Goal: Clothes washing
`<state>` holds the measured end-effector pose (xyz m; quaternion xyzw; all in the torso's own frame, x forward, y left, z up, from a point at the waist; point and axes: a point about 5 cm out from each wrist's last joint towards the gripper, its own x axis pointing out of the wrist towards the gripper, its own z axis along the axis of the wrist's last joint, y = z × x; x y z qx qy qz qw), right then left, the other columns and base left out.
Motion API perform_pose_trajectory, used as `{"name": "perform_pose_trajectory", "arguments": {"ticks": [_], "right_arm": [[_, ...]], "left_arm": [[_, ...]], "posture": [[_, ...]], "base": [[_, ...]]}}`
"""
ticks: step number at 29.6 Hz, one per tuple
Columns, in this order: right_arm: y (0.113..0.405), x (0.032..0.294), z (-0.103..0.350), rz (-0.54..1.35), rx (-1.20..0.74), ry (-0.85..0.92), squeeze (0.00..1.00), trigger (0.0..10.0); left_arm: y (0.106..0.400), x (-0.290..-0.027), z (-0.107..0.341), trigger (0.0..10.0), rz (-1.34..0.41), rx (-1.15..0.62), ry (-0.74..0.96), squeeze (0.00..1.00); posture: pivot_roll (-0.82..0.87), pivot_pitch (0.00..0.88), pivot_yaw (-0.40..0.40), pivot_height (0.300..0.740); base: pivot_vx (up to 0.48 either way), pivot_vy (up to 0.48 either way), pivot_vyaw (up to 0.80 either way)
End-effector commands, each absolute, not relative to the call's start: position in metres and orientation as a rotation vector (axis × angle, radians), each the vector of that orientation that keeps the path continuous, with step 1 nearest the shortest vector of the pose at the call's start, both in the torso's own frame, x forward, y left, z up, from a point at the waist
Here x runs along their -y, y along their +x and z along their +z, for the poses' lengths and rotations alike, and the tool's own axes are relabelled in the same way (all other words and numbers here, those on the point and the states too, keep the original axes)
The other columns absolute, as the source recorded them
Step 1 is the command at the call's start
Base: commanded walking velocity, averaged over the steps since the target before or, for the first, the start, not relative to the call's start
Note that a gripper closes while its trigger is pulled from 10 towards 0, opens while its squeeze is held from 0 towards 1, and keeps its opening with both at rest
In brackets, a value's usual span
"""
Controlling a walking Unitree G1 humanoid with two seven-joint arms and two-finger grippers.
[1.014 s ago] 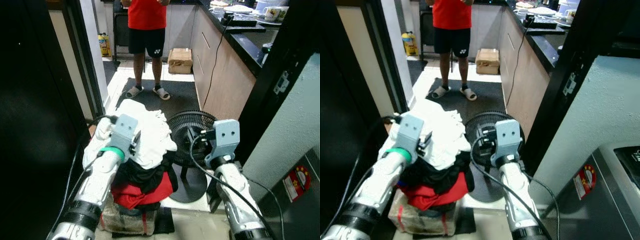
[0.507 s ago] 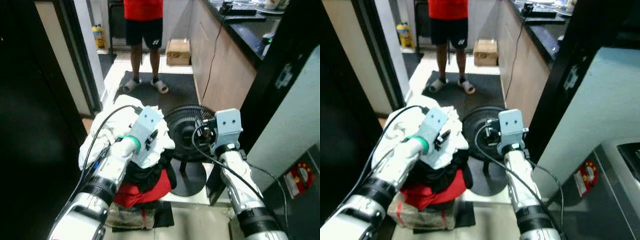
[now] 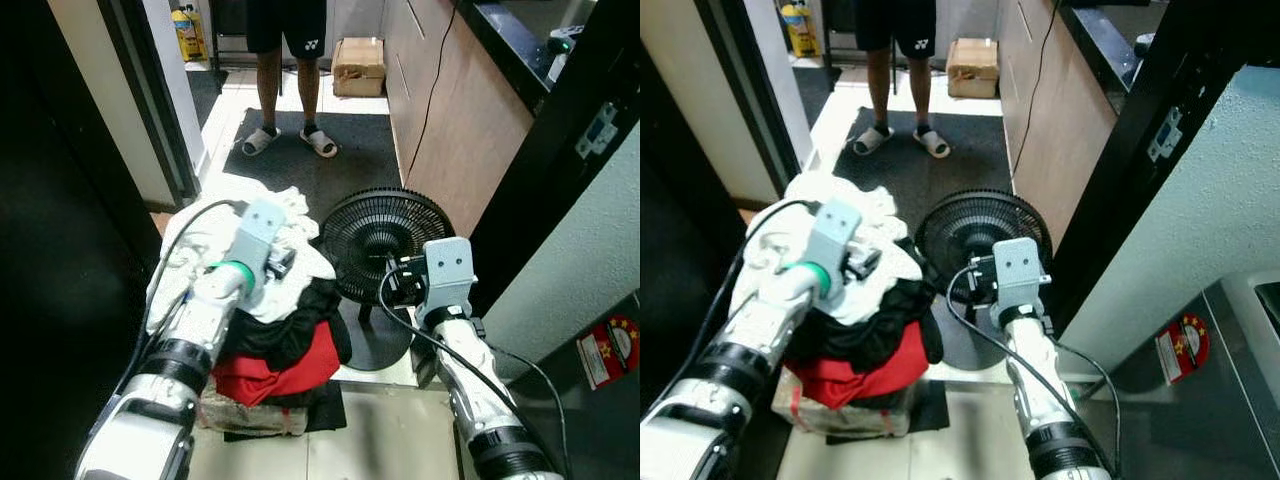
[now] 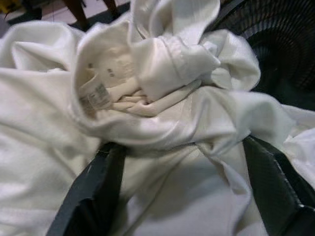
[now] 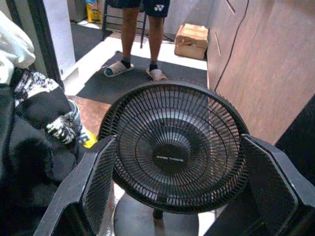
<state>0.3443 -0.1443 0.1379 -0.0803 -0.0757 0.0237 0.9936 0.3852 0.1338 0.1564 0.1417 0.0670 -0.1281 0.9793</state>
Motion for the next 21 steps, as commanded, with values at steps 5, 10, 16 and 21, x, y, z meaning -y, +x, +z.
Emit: {"name": "perform_pose_trajectory", "arguments": {"ticks": [5, 10, 16, 21], "right_arm": [[0.346, 0.134, 0.137, 0.087, 0.149, -0.153, 0.00, 10.0], [0.346, 0.133, 0.137, 0.096, 0.148, -0.154, 0.00, 10.0], [0.345, 0.133, 0.135, 0.102, 0.145, -0.157, 0.00, 10.0], [0.345, 0.133, 0.134, 0.109, 0.144, -0.160, 0.00, 10.0]], "left_arm": [[0.366, -0.165, 0.114, 4.6, -0.165, -0.268, 0.338, 0.00], [0.357, -0.175, 0.101, 0.0, -0.130, -0.298, 0.358, 0.00], [0.353, -0.178, 0.100, 0.0, -0.108, -0.283, 0.335, 0.00], [0.354, -0.172, 0.115, 0.0, -0.108, -0.214, 0.290, 0.00]], "posture": [[0.10, 0.161, 0.026, 0.740], [0.09, 0.162, 0.019, 0.740], [0.09, 0.159, 0.013, 0.740], [0.09, 0.138, 0.008, 0.740]], "base": [[0.000, 0.000, 0.00], [0.000, 0.000, 0.00], [0.000, 0.000, 0.00], [0.000, 0.000, 0.00]]}}
